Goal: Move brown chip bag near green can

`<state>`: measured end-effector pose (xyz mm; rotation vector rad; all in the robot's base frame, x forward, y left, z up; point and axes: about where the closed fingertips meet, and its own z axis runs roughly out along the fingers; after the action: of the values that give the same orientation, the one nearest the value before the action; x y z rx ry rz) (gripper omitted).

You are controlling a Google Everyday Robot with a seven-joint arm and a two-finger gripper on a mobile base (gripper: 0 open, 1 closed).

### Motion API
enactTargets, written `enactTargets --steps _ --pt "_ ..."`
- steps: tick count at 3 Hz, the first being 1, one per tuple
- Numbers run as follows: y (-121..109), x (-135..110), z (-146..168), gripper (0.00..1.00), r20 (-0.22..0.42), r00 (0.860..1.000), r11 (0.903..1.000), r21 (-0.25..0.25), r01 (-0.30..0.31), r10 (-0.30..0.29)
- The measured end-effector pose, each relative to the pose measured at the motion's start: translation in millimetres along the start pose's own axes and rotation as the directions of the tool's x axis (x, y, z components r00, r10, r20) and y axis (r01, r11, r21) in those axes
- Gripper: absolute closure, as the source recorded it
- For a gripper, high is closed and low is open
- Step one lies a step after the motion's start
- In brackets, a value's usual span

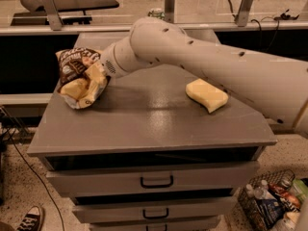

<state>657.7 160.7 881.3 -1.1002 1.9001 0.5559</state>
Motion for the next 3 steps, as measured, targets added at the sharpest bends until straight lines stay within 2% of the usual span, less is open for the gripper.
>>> enactTargets --steps 1,2,3 --pt "-19.7 -9.2 -43.1 1.00 0.045 0.999 0.9966 0.080 0.018 -0.022" --pt "-39.8 -16.5 -96.3 1.00 0.063 0.996 0.9836 0.174 0.047 -0.059" --pt "-64.0 -9.2 -148.2 1.00 0.051 0.997 0.9683 0.247 0.040 -0.054"
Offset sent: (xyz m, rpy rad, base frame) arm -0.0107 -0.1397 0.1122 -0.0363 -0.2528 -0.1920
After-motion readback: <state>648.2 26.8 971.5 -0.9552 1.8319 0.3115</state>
